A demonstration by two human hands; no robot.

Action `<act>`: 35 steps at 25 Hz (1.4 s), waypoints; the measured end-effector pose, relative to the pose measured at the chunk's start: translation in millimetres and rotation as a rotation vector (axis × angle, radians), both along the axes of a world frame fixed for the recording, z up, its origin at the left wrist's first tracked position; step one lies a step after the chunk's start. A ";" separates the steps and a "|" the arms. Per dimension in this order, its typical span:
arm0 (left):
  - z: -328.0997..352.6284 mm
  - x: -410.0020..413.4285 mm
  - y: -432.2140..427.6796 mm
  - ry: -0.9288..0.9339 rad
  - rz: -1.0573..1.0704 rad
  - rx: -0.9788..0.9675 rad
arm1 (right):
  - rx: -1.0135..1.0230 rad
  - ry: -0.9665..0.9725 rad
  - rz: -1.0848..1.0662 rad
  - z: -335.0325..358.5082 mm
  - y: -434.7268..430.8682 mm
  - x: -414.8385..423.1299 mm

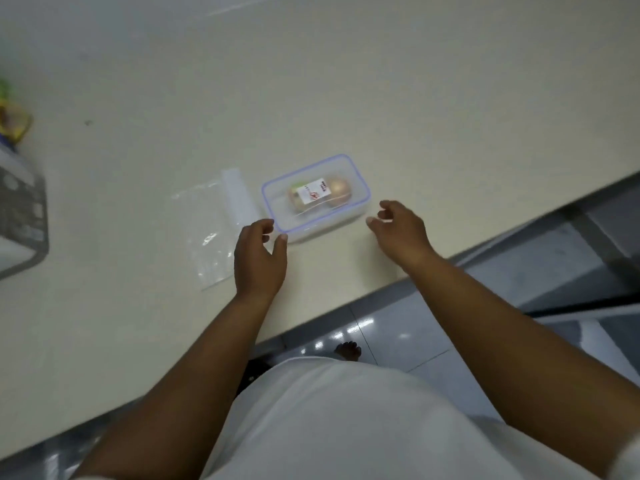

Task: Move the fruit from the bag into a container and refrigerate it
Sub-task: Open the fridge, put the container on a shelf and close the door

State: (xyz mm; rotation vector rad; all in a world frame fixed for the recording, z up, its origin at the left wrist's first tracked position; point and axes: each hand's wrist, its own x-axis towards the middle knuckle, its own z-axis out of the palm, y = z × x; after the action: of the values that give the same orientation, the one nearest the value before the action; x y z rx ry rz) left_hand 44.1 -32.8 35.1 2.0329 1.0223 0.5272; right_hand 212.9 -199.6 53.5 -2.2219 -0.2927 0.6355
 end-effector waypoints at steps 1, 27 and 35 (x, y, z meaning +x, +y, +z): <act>-2.2 4.7 10.6 0.040 0.039 -0.056 | -0.015 0.002 -0.016 -2.6 14.8 12.3; 22.9 131.2 -196.0 0.059 -0.846 -0.464 | 0.164 -0.080 -0.820 1.0 -259.7 -34.1; -37.7 195.2 -409.7 0.243 -1.296 -0.557 | 0.088 -0.114 -1.219 -37.5 -458.3 -67.4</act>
State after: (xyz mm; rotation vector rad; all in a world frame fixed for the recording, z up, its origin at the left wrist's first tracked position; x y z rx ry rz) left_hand 239.3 -442.5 -2.6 1.7925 -0.1752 -0.6275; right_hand 145.5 -657.9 16.0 -1.8882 0.9086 -0.1760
